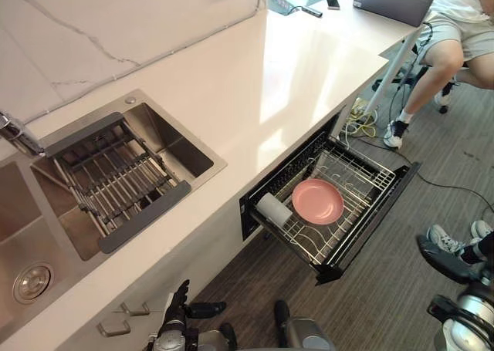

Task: Walk over to the sink, pick up the cup, carry it to the dishwasher, place the cup inside the dishwasher, then close the dishwasher door

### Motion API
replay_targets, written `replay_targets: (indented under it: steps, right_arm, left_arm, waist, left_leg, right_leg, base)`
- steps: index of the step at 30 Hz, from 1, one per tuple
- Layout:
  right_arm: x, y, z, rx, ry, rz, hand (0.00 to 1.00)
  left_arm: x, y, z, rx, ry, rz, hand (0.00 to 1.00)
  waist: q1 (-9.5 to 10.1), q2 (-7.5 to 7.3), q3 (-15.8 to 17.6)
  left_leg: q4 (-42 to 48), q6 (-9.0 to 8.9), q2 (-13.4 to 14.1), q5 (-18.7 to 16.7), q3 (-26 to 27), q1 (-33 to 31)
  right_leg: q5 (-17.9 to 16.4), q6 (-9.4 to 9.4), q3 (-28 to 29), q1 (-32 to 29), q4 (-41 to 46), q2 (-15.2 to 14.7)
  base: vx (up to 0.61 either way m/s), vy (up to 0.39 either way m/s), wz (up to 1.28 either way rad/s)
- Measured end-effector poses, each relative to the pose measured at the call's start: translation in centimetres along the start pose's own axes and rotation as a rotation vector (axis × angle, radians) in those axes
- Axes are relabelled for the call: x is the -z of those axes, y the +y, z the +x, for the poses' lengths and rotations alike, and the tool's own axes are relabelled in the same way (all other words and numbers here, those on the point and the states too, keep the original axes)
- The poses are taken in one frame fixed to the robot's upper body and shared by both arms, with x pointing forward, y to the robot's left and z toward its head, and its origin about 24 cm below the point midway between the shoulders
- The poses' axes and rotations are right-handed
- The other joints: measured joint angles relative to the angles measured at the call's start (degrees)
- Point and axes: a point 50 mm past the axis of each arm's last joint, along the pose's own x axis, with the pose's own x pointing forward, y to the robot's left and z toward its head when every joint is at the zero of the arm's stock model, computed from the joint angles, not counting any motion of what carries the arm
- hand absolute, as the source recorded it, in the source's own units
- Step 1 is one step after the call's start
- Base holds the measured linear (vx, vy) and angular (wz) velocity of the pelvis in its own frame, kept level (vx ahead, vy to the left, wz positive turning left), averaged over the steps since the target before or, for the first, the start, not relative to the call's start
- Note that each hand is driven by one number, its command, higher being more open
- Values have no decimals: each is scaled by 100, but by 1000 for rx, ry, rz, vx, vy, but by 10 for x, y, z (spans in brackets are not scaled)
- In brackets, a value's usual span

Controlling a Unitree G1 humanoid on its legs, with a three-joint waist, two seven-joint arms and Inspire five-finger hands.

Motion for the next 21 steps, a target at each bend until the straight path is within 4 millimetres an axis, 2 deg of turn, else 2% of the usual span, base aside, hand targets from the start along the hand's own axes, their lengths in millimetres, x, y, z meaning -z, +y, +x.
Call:
replay_targets:
  steps: [3,5,8,10,14,17,21]
  right_arm:
    - [14,-4,-12,11,74,50,100]
    - [23,2,-18,-17,125,98,100]
    - [41,23,-27,-118,223,195,100]
    - [54,43,-34,-212,305,278,100]
    - [65,67,-37,-301,381,390,100]
    - [69,76,-36,-337,396,400,100]
    - [80,74,-36,-329,443,373,100]
  left_arm:
    - [-1,-2,0,0,-2,-16,100]
    - [-4,-4,1,4,-9,-25,100]
    - [-10,-9,2,14,-25,-47,100]
    - [-17,-14,4,33,-41,-68,100]
    - [-29,-18,6,53,-79,-92,100]
    - [-33,-19,6,59,-94,-89,100]
    - [-33,-19,6,58,-95,-90,100]
  waist:
    - [0,18,-27]
    - [1,24,-31]
    - [32,22,-30]
    - [119,28,9]
    - [241,21,159]
    - [317,26,193]
    - [321,37,204]
  left_leg:
    - [154,-6,74,-118,79,-53]
    - [244,-7,97,-170,79,-105]
    - [428,4,118,-250,82,-286]
    - [626,-3,137,-322,40,-424]
    - [809,-16,132,-383,-60,-541]
    - [872,-44,134,-401,-65,-629]
    - [888,-72,132,-417,-85,-632]
  right_leg:
    - [-13,-13,40,-2,4,52]
    - [-29,-12,29,-21,30,58]
    - [-101,1,20,-191,194,55]
    - [-210,-2,-30,-315,397,42]
    - [-418,2,-194,-407,714,-43]
    - [-545,-7,-280,-522,905,-96]
    - [-652,-13,-367,-536,1016,-134]
  base:
    - [26,3,-12]
    - [0,0,0]
    - [-4,3,1]
    - [-5,3,11]
    - [-10,-8,26]
    - [8,-18,20]
    - [40,-18,12]
